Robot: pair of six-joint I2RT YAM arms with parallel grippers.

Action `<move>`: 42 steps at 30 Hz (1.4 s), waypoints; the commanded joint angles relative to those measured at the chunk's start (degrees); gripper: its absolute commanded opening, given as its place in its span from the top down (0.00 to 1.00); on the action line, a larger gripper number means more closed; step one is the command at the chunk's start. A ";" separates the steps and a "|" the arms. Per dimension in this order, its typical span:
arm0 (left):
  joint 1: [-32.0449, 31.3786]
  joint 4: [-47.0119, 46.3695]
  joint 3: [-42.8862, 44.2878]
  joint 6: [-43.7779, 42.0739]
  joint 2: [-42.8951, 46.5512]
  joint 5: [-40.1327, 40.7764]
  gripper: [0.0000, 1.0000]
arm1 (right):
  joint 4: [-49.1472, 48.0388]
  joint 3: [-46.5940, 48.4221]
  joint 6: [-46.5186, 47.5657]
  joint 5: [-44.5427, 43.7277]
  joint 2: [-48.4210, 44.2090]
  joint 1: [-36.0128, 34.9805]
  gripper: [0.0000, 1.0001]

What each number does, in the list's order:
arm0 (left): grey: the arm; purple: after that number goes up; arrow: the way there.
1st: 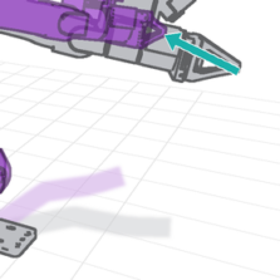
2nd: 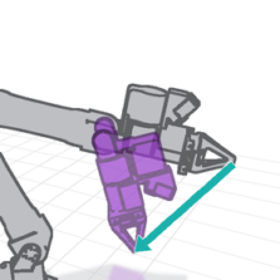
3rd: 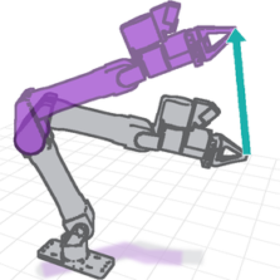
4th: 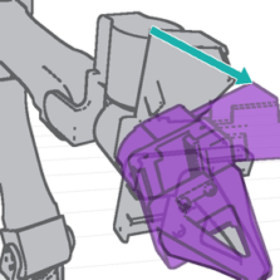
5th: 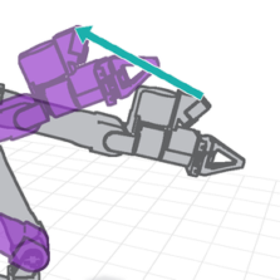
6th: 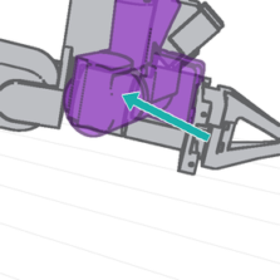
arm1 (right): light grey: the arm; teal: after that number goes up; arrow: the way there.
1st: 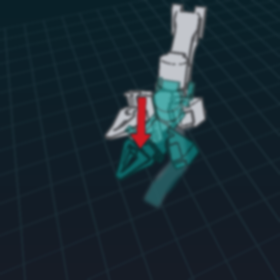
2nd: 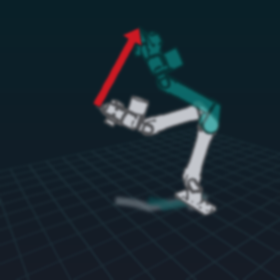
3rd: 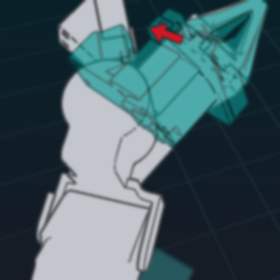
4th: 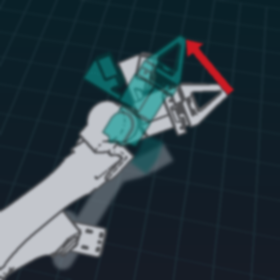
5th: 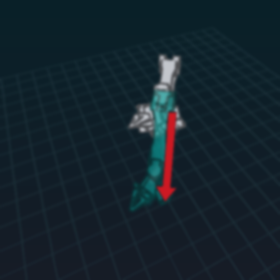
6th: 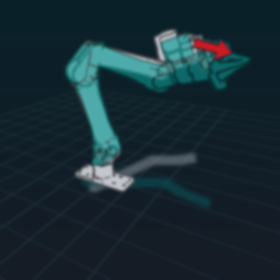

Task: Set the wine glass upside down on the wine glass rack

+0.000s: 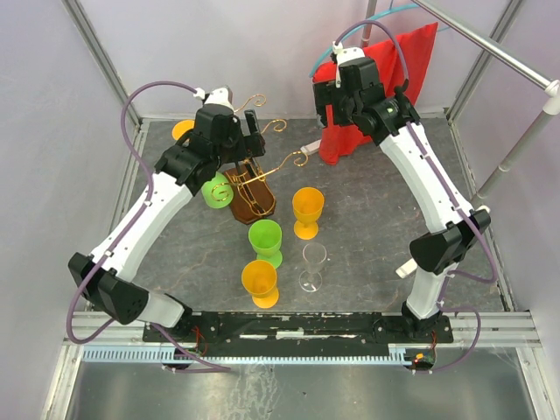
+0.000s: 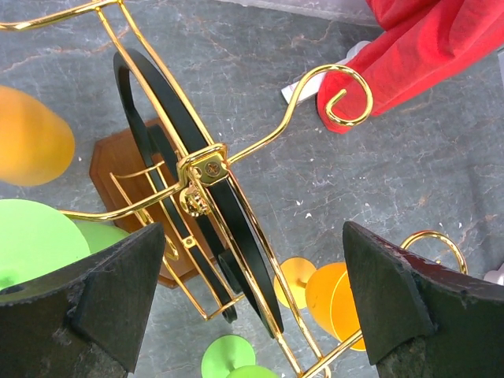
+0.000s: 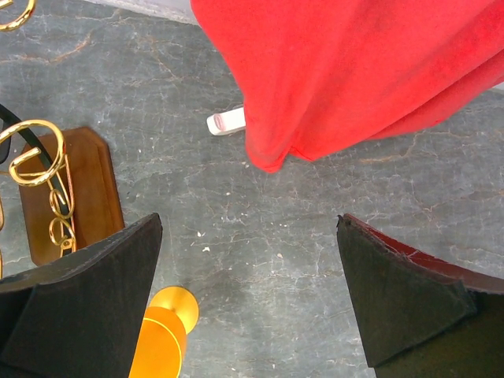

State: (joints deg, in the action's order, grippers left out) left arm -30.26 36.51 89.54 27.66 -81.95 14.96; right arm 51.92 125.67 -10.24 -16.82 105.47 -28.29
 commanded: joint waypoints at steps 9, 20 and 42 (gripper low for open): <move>-0.34 -5.75 0.59 5.44 -3.34 -2.70 0.01 | -3.06 -1.99 0.13 -1.26 -3.81 0.50 0.00; 3.07 -6.85 3.35 3.73 -8.42 0.86 0.01 | -4.12 -3.35 1.24 -1.53 -4.64 0.77 0.00; 12.28 -14.36 4.63 0.16 -13.23 -6.13 0.01 | -4.72 -4.20 1.67 -1.90 -4.83 1.05 0.00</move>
State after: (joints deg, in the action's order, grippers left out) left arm -18.33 28.67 91.61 30.35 -94.61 11.75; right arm 49.76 121.30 -8.93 -17.87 102.91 -27.57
